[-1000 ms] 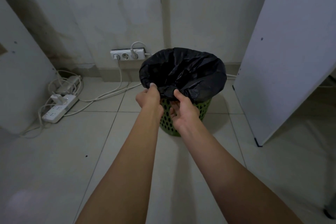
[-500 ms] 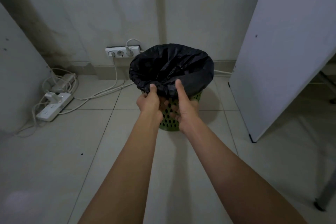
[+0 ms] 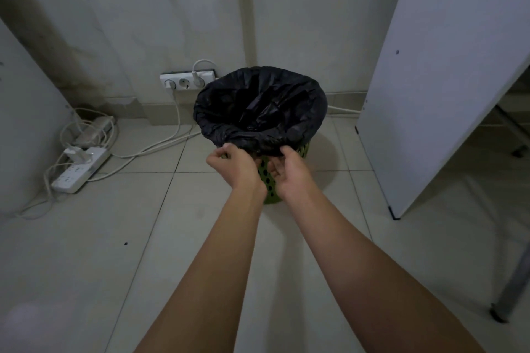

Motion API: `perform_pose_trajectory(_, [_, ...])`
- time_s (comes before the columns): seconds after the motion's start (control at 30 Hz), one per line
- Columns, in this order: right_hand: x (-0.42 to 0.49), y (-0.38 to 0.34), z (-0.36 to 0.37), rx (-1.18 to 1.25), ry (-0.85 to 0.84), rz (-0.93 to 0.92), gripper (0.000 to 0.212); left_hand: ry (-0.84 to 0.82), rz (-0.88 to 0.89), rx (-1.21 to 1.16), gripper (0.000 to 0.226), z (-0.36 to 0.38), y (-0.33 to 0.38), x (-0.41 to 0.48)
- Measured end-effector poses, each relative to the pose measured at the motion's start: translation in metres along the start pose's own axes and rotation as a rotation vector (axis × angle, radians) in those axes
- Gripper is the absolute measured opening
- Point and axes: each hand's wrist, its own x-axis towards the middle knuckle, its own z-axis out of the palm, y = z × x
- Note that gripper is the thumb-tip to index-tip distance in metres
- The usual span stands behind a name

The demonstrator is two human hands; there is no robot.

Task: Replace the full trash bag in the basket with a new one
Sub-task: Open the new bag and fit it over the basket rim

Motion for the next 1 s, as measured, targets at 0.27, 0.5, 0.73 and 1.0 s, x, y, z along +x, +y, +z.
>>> perform_pose_trajectory(0.27, [-0.001, -0.022, 0.007, -0.084, 0.142, -0.083, 0.017, -0.028, -0.095, 0.058, 0.045, 0.022, 0.009, -0.007])
perform_pose_trajectory(0.5, [0.004, -0.029, 0.022, -0.073, 0.048, -0.075, 0.040, 0.002, -0.081, 0.048, 0.048, 0.029, 0.013, -0.004])
perform_pose_trajectory(0.73, [0.004, -0.036, 0.014, -0.093, -0.019, -0.092, 0.033, -0.055, -0.120, -0.014, 0.051, 0.024, 0.015, 0.003])
perform_pose_trajectory(1.0, [0.013, -0.048, 0.019, -0.049, 0.156, -0.130, 0.039, -0.035, -0.148, -0.059, 0.059, 0.023, 0.015, 0.007])
